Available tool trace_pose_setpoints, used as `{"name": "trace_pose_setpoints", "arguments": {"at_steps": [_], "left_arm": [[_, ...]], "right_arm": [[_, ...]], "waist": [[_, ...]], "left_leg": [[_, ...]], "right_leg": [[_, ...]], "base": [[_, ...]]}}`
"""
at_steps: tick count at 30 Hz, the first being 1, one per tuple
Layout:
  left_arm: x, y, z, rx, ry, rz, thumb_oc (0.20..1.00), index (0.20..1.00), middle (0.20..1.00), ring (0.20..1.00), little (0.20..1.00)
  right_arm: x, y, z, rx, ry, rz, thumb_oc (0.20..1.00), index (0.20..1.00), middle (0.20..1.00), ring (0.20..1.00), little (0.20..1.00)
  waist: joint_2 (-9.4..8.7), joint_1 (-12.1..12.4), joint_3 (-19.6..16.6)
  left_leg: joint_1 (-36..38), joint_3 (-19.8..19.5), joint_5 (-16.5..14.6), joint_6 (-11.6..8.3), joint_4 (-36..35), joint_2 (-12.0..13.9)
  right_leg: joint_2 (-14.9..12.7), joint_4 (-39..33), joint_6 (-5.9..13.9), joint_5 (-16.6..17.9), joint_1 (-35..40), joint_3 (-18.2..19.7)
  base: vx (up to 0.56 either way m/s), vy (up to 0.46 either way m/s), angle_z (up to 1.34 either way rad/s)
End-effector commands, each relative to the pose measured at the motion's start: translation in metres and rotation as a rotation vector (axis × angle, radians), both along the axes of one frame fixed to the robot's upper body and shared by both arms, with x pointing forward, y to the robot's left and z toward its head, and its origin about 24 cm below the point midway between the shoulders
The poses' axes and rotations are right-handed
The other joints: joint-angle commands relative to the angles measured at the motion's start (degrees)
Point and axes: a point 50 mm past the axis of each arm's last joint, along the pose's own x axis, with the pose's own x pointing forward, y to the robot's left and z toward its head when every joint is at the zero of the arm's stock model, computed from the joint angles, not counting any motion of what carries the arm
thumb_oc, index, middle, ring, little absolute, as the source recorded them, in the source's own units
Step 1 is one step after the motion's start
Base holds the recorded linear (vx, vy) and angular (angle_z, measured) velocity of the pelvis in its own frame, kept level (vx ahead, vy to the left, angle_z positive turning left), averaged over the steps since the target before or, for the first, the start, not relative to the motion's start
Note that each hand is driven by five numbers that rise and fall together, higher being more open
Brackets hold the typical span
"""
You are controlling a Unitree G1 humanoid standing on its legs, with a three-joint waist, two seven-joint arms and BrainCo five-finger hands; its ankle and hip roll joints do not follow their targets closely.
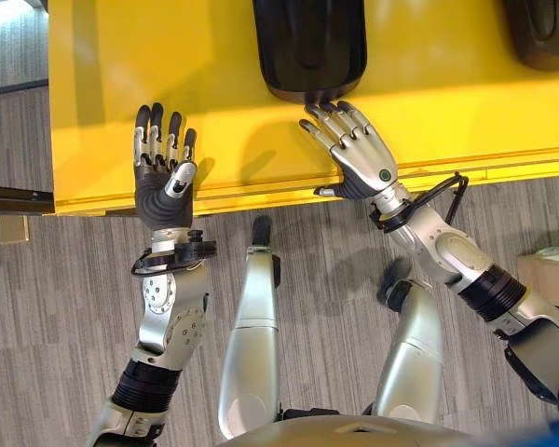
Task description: Move parts from the plastic box to the shelf.
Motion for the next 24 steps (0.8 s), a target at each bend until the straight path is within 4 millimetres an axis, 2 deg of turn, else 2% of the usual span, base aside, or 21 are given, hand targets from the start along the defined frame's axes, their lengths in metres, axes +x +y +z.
{"name": "trace_pose_setpoints", "arguments": {"at_steps": [1,3,4,5,11,16,18,19,20,21,22,23,24], "left_arm": [[0.002,-0.004,-0.041,-0.038,0.213,0.01,1.0,1.0,1.0,1.0,1.0],[0.003,-0.004,-0.041,-0.035,0.211,0.018,1.0,1.0,1.0,1.0,1.0],[0.002,-0.004,-0.042,-0.034,0.213,0.017,1.0,1.0,1.0,1.0,1.0],[0.003,-0.002,-0.041,-0.031,0.211,0.027,1.0,1.0,1.0,1.0,1.0],[0.001,0.005,-0.042,-0.004,0.213,0.059,1.0,1.0,1.0,1.0,1.0],[-0.001,0.01,-0.043,0.01,0.219,0.085,1.0,1.0,1.0,1.0,1.0],[0.0,0.011,-0.044,0.008,0.226,0.084,1.0,1.0,1.0,1.0,1.0],[0.0,0.012,-0.044,0.011,0.224,0.084,1.0,1.0,1.0,1.0,1.0],[-0.001,0.011,-0.044,0.013,0.225,0.082,1.0,1.0,1.0,1.0,1.0],[-0.001,0.011,-0.044,0.014,0.225,0.08,1.0,1.0,1.0,1.0,1.0],[-0.001,0.011,-0.044,0.014,0.226,0.08,1.0,1.0,1.0,1.0,1.0],[0.0,0.01,-0.046,0.016,0.232,0.074,1.0,1.0,1.0,1.0,1.0],[0.0,0.01,-0.046,0.019,0.233,0.072,1.0,1.0,1.0,1.0,1.0]], "right_arm": [[0.001,-0.01,0.035,0.106,-0.111,-0.009,1.0,1.0,1.0,1.0,1.0],[-0.002,-0.018,0.021,0.097,-0.062,-0.028,1.0,1.0,1.0,1.0,1.0],[-0.002,-0.018,0.02,0.097,-0.06,-0.028,1.0,1.0,1.0,1.0,1.0],[-0.007,-0.028,0.009,0.095,-0.025,-0.048,1.0,1.0,1.0,1.0,1.0],[-0.026,-0.065,-0.009,0.093,0.028,-0.123,1.0,1.0,1.0,1.0,1.0],[-0.04,-0.09,-0.01,0.104,0.021,-0.185,1.0,1.0,1.0,1.0,1.0],[-0.047,-0.099,-0.005,0.122,-0.002,-0.2,1.0,1.0,1.0,1.0,1.0],[-0.051,-0.101,-0.005,0.134,-0.002,-0.199,1.0,1.0,1.0,1.0,1.0],[-0.053,-0.103,-0.005,0.15,-0.001,-0.198,1.0,1.0,1.0,1.0,1.0],[-0.054,-0.104,-0.005,0.151,-0.001,-0.199,1.0,1.0,1.0,1.0,1.0],[-0.054,-0.104,-0.005,0.15,0.0,-0.2,1.0,1.0,1.0,1.0,1.0],[-0.062,-0.107,-0.003,0.252,0.011,-0.174,1.0,1.0,1.0,1.0,1.0],[-0.066,-0.108,-0.003,0.303,0.023,-0.155,1.0,1.0,1.0,1.0,1.0]], "waist": [[0.88,-1.65,3.37],[0.66,-2.16,3.38],[0.68,-2.1,3.31],[0.45,-2.84,3.36],[0.02,-4.42,2.95],[-0.17,-5.41,2.32],[-0.15,-5.95,2.29],[0.03,-6.15,2.16],[0.13,-6.43,1.82],[0.19,-6.3,2.18],[0.19,-6.29,1.93],[0.37,-6.91,1.87],[0.46,-7.23,1.61]], "left_leg": [[1.91,1.2,-3.18,0.83,1.21,0.92],[2.18,1.26,-3.11,0.74,0.99,1.14],[2.23,1.28,-3.09,0.74,0.95,1.13],[2.45,1.26,-3.08,0.66,0.81,1.34],[4.6,1.31,-2.66,0.17,-0.78,2.01],[7.27,1.78,-2.3,-0.36,-2.38,2.68],[8.32,2.02,-0.49,-0.27,-3.48,2.91],[9.26,2.23,-0.41,-0.34,-3.94,3.1],[10.44,2.29,-1.75,-0.73,-3.94,3.48],[10.05,2.35,-0.33,-0.41,-4.22,3.3],[10.68,2.3,-1.72,-0.74,-4.06,3.5],[12.09,2.76,0.02,-0.49,-5.33,3.69],[13.43,3.03,0.19,-0.61,-6.18,3.95]], "right_leg": [[-1.51,0.41,-0.79,3.65,-1.39,2.3],[-1.48,0.31,-0.69,3.69,-1.29,2.24],[-1.49,0.3,-0.68,3.69,-1.26,2.26],[-1.49,0.18,-0.61,3.78,-1.19,2.32],[-1.11,-0.91,-0.16,4.06,0.48,2.11],[-0.71,-2.19,0.11,4.31,2.7,1.95],[-0.55,-3.29,-0.26,5.87,3.48,1.7],[-0.42,-3.74,-0.18,5.97,4.2,1.63],[-0.28,-3.55,0.35,4.73,5.11,1.73],[-0.38,-4.01,-0.13,6.03,4.78,1.57],[-0.26,-3.65,0.34,4.75,5.35,1.68],[0.01,-4.94,-0.11,6.29,6.36,1.55],[0.25,-5.7,-0.07,6.36,7.53,1.38]], "base": [[0.0,-0.001,-0.26],[0.0,-0.002,-0.08],[0.0,0.0,0.0],[0.0,0.0,0.0],[0.0,0.0,0.0],[0.01,-0.024,-0.06],[-0.07,-0.019,-0.11],[0.03,-0.035,-0.09],[0.02,-0.016,-0.08],[0.09,-0.032,-0.11],[-0.06,-0.005,-0.14],[0.04,-0.044,-0.14],[-0.01,-0.06,-0.15]]}}
